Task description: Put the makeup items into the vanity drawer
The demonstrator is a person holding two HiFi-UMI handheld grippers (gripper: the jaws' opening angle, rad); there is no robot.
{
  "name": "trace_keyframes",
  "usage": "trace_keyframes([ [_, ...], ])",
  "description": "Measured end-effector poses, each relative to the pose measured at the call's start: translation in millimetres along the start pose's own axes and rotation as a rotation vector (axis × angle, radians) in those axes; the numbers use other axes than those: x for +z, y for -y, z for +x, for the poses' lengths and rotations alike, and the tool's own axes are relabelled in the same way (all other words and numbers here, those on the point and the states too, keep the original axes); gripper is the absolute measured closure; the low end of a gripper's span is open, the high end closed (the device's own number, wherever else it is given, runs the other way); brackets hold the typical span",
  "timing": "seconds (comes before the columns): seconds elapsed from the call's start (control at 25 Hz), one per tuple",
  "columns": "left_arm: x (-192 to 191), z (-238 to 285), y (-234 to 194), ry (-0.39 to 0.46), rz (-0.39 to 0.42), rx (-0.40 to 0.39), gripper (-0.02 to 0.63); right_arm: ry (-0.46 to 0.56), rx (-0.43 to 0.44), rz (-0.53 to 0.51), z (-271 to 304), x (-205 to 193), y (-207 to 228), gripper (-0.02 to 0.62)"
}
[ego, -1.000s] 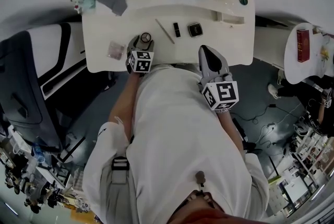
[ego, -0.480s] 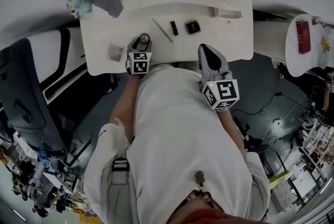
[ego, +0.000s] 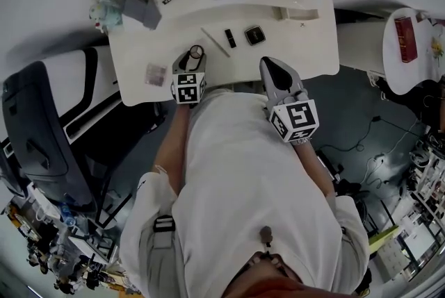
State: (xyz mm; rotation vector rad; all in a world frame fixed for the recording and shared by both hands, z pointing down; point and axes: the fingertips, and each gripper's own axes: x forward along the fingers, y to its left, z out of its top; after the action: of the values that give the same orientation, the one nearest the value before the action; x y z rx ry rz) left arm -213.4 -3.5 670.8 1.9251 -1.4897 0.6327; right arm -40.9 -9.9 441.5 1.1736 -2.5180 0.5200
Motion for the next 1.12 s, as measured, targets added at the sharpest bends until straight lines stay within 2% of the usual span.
trace_keyframes([
  [0.32,21,-12,30,0.016,-0.012,0.01,0.393,0.014,0.04,-0.023,-10,1,19,0.588],
  [0.52,38,-16,60,0.05,-0.077,0.01,0.393,0.013,0.076,-0.072,-23,3,41,0.588],
  [0.64,51,-14,85,0.064,-0.093,0.013,0.393,0.016,0.083,-0.053,-34,4,63,0.588],
  [0.88,77,4,138,0.088,-0.077,0.006,0.393,0.018,0.109,-0.058,-50,6,106,0.588],
  [1.12,94,29,192,0.095,-0.054,-0.017,0.393,0.037,0.081,-0.054,-74,9,160,0.588],
])
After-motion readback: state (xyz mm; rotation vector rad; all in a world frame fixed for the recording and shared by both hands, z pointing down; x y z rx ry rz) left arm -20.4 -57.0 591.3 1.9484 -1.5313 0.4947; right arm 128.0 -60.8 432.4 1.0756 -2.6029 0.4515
